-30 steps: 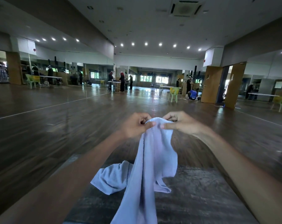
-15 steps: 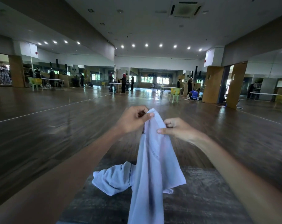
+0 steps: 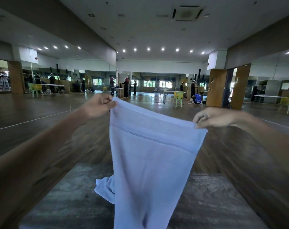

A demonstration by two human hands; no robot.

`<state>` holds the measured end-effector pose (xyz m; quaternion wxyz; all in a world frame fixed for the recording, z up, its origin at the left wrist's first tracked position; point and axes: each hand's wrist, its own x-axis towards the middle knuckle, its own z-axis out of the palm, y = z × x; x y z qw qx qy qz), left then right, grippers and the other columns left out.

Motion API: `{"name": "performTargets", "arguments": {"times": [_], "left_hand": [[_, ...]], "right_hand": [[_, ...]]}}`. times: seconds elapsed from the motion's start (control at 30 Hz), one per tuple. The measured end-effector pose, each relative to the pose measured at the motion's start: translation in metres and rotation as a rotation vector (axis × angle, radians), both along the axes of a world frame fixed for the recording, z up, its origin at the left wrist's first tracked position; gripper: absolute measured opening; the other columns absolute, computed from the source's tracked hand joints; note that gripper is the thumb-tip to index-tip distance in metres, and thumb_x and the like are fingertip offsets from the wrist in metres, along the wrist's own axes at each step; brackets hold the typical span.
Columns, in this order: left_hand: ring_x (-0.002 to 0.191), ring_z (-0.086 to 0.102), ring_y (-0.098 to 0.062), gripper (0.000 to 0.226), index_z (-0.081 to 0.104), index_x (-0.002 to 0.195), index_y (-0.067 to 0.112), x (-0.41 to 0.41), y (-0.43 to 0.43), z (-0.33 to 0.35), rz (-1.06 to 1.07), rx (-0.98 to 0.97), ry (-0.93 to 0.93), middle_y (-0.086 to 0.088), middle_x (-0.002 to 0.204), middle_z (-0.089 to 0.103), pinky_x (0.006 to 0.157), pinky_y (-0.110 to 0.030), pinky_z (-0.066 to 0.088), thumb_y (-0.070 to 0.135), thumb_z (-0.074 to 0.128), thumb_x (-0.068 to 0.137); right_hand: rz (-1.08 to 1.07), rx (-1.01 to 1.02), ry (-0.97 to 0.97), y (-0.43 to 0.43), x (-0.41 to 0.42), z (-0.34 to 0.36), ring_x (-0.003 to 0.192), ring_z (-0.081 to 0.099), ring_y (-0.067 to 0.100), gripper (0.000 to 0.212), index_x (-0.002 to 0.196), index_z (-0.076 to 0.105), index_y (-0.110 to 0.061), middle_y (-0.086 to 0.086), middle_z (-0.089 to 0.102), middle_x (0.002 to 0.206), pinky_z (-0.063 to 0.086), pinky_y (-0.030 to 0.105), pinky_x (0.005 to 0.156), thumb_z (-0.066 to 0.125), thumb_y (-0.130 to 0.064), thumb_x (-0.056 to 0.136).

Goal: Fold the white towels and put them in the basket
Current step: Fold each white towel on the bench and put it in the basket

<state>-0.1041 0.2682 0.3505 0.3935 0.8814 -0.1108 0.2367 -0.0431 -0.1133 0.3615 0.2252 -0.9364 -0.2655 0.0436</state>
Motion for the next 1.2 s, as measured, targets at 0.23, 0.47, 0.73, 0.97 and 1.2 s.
{"name": "performTargets", "arguments": {"times": [0.23, 0.47, 0.73, 0.97, 1.2], "left_hand": [[0.079, 0.056, -0.022, 0.016, 0.064, 0.088, 0.007, -0.003, 0.015, 0.046, 0.053, 0.092, 0.110, -0.011, 0.085, 0.063, 0.074, -0.035, 0.045, 0.022, 0.059, 0.090], [0.085, 0.067, -0.015, 0.013, 0.067, 0.099, 0.011, 0.025, 0.009, 0.065, 0.000, 0.165, 0.158, -0.009, 0.097, 0.071, 0.089, -0.031, 0.049, 0.016, 0.060, 0.091], [0.090, 0.058, -0.017, 0.015, 0.071, 0.100, 0.014, 0.096, -0.015, 0.049, 0.254, 0.367, 0.038, -0.003, 0.094, 0.064, 0.079, -0.024, 0.043, 0.017, 0.064, 0.086], [0.083, 0.060, -0.018, 0.021, 0.069, 0.108, 0.015, 0.139, -0.020, 0.030, 0.377, 0.199, -0.132, -0.006, 0.101, 0.068, 0.077, -0.027, 0.049, 0.021, 0.063, 0.089], [0.091, 0.060, -0.019, 0.016, 0.070, 0.101, 0.024, 0.145, -0.029, -0.046, 0.368, 0.307, -0.095, 0.002, 0.095, 0.069, 0.091, -0.035, 0.045, 0.023, 0.058, 0.090]], "right_hand": [[-0.008, -0.040, -0.179, -0.002, -0.008, 0.078, 0.099, 0.061, 0.017, 0.011, 0.098, 0.067, -0.012, 0.003, 0.067, 0.103, 0.047, 0.028, 0.087, 0.062, -0.010, 0.088], [-0.099, -0.225, -0.270, -0.004, 0.020, 0.097, 0.102, 0.059, 0.030, 0.008, 0.091, 0.068, -0.015, 0.008, 0.066, 0.103, 0.047, 0.050, 0.095, 0.062, -0.011, 0.089], [-0.269, -0.351, -0.561, 0.010, 0.082, 0.058, 0.095, 0.053, 0.018, 0.018, 0.089, 0.068, -0.011, -0.001, 0.061, 0.092, 0.028, 0.028, 0.079, 0.053, -0.001, 0.088], [-0.456, -0.365, -0.901, 0.010, 0.123, 0.060, 0.098, 0.053, 0.026, 0.020, 0.096, 0.064, -0.018, 0.007, 0.065, 0.099, 0.027, 0.038, 0.091, 0.049, -0.005, 0.091], [-0.432, -0.327, -0.808, 0.002, 0.119, -0.023, 0.100, 0.052, 0.021, 0.025, 0.099, 0.061, -0.024, 0.003, 0.064, 0.106, 0.027, 0.038, 0.090, 0.047, -0.006, 0.091]]}}
